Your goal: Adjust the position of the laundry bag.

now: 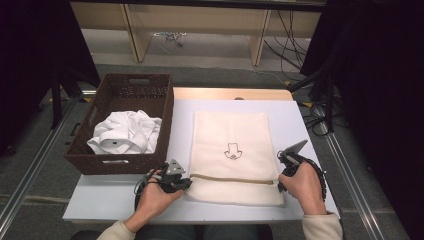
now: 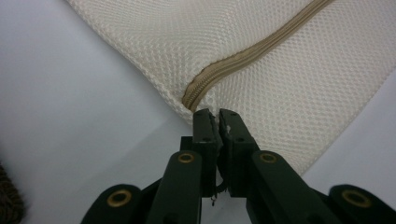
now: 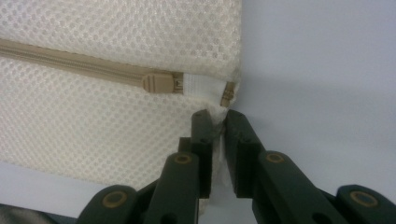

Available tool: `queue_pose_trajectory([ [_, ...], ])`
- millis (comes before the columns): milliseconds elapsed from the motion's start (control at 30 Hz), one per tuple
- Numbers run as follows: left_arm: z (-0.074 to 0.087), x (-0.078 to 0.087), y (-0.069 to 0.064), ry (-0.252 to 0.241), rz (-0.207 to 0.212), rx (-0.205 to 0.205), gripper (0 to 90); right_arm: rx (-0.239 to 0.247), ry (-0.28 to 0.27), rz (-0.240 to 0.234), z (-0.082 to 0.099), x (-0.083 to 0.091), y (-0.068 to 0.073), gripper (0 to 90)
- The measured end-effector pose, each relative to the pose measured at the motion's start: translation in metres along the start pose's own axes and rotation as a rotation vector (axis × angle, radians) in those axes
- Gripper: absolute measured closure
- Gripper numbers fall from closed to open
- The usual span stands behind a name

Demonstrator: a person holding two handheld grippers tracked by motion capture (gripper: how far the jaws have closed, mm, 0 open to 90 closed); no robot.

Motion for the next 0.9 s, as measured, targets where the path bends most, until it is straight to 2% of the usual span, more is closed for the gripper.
queue_pose_trajectory([
  [33, 0.0, 0.0, 0.001, -0.001, -0.006, -0.013, 84.7, 0.0, 0.018, -0.001, 0.0, 0.001, 0.0, 83.2],
  [67, -0.001, -0.001, 0.001, -0.001, -0.003, -0.007, 84.5, -0.057, 0.019, -0.019, 0.0, 0.001, 0.005, 83.1],
  [133, 0.0, -0.001, 0.002, 0.002, -0.013, -0.001, 84.1, 0.028, -0.007, -0.002, -0.003, -0.001, -0.001, 83.2],
  [167, 0.0, -0.001, 0.003, 0.005, -0.023, -0.013, 83.9, -0.024, -0.008, -0.02, -0.004, 0.0, 0.003, 83.1],
  [233, 0.0, -0.002, 0.002, 0.004, -0.014, -0.001, 83.7, -0.04, 0.011, -0.01, -0.003, 0.001, 0.004, 83.0],
  [300, 0.0, -0.003, 0.003, 0.001, -0.011, -0.002, 83.0, -0.026, 0.008, -0.015, -0.004, 0.0, 0.004, 82.2],
  [367, 0.001, -0.003, 0.004, 0.004, -0.016, -0.003, 80.9, -0.035, -0.004, -0.016, -0.005, -0.001, 0.004, 81.3],
  [400, 0.002, -0.003, 0.003, 0.005, -0.014, -0.001, 79.3, -0.022, -0.004, -0.015, -0.004, 0.0, 0.003, 76.9],
  [467, 0.003, -0.001, 0.002, 0.001, -0.012, -0.008, 74.1, -0.022, -0.009, -0.014, -0.002, 0.001, 0.002, 70.7],
  [500, 0.003, -0.001, 0.002, 0.001, -0.012, -0.008, 70.4, -0.022, -0.009, -0.014, -0.002, 0.001, 0.002, 70.7],
  [533, 0.003, 0.0, 0.001, -0.005, -0.008, -0.013, 65.7, -0.006, -0.034, -0.019, -0.003, 0.002, 0.0, 58.5],
  [567, 0.003, 0.003, 0.001, -0.011, -0.006, -0.005, 65.7, -0.006, -0.034, -0.019, -0.003, 0.002, 0.0, 58.5],
  [600, 0.003, 0.007, 0.0, -0.036, -0.001, -0.001, 56.1, 0.046, -0.097, -0.005, -0.007, 0.003, -0.004, 52.1],
  [633, 0.003, 0.007, 0.0, -0.036, -0.001, -0.001, 52.4, 0.046, -0.097, -0.005, -0.007, 0.003, -0.004, 52.1],
  [667, 0.002, 0.01, 0.0, -0.049, -0.005, -0.016, 52.4, 0.041, -0.096, 0.0, -0.006, 0.005, -0.004, 50.0],
  [700, 0.0, 0.013, -0.002, -0.07, 0.005, -0.021, 47.5, 0.001, -0.092, -0.006, -0.005, 0.007, -0.003, 46.7],
  [733, -0.002, 0.016, -0.004, -0.089, 0.014, -0.017, 41.1, -0.004, -0.103, -0.01, -0.007, 0.01, -0.004, 44.6],
  [767, -0.003, 0.017, -0.007, -0.099, 0.02, -0.014, 38.5, 0.002, -0.11, -0.01, -0.007, 0.011, -0.004, 43.8],
  [800, -0.004, 0.018, -0.009, -0.107, 0.03, -0.022, 35.6, 0.056, -0.154, 0.014, -0.011, 0.011, -0.009, 42.8],
  [833, -0.004, 0.018, -0.009, -0.107, 0.03, -0.022, 33.2, 0.056, -0.154, 0.014, -0.011, 0.011, -0.009, 42.8],
  [867, -0.003, 0.018, -0.012, -0.098, 0.035, -0.027, 31.7, 0.003, -0.123, -0.007, -0.009, 0.013, -0.006, 42.1],
  [900, -0.003, 0.018, -0.012, -0.098, 0.035, -0.027, 31.0, 0.003, -0.123, -0.007, -0.009, 0.013, -0.006, 42.1],
])
Point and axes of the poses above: each handheld gripper's, and its own axes: x roughly backward along the jaws, z roughly out of its underside, y roughly to its left, the point moved 8 cm from there along -x, roughly forward along the jaws, and after that the axes turned 12 degrees about y, right-handed, at the moved point
